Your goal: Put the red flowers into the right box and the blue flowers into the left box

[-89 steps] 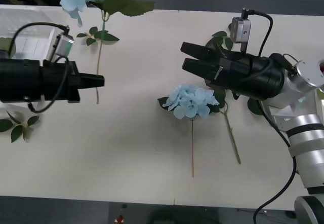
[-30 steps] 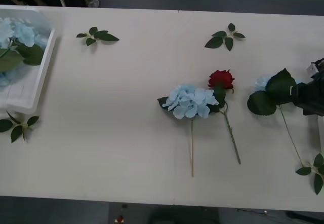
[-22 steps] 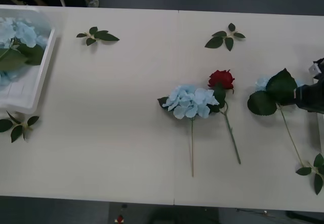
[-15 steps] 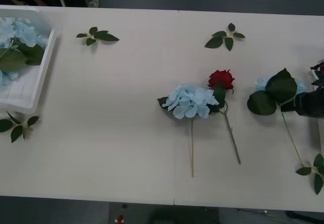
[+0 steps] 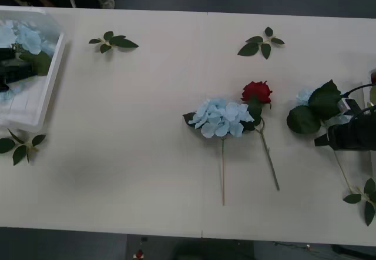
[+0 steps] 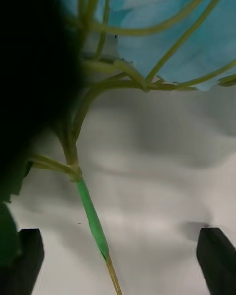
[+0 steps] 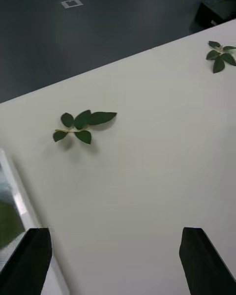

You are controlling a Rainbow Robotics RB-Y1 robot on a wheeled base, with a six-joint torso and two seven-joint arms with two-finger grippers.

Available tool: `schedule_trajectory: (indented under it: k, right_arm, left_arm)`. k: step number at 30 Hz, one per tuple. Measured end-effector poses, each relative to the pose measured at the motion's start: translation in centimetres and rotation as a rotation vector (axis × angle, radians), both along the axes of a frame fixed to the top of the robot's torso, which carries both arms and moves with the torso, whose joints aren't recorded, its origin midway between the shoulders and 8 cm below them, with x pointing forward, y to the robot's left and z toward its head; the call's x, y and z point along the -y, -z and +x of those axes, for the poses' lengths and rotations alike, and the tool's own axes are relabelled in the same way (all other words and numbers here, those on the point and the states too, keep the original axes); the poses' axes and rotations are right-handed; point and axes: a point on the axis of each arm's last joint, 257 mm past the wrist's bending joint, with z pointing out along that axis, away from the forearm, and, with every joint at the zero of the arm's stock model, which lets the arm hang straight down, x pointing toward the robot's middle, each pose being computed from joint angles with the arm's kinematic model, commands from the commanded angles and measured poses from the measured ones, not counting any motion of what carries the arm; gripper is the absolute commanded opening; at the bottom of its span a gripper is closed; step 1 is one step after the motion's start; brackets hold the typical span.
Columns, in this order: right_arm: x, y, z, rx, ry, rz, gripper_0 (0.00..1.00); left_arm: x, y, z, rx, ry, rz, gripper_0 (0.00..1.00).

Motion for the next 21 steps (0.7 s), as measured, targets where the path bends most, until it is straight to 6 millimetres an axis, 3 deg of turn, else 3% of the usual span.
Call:
schedule_trajectory:
  k: [2, 5, 6, 8, 10, 14, 21]
  right_arm:
    - [0.0, 0.0, 0.0, 0.001, 0.0, 0.0, 0.57]
    - [-0.1, -0.1, 0.2, 0.003, -0.003, 0.001, 0.32]
    - [-0.2, -0.2, 0.3, 0.006, -0.004, 0.0, 0.24]
    - [-0.2, -0.5, 0.5, 0.011, -0.008, -0.002, 0.2]
    - [-0.2, -0.7, 0.7, 0.016, -0.012, -0.006, 0.01]
    - [-0.1, -0.8, 1.0, 0.022, -0.016, -0.018, 0.0]
    - [0.1, -0.8, 1.0, 0.023, -0.017, -0.026, 0.0]
  left_arm:
    - [2.0, 1.2, -0.7, -0.016, 0.035, -0.017, 0.75]
    - [6.1, 3.5, -2.5, -0.074, 0.129, -0.063, 0.76]
    - [7.4, 4.2, -3.2, -0.09, 0.157, -0.087, 0.75]
    - [10.0, 5.0, -4.3, -0.116, 0.212, -0.145, 0.75]
    - [12.1, 5.6, -5.2, -0.132, 0.249, -0.199, 0.76]
    - [14.6, 7.7, -6.3, -0.143, 0.308, -0.192, 0.75]
    - [17.4, 8.5, -9.0, -0.085, 0.47, -0.146, 0.75]
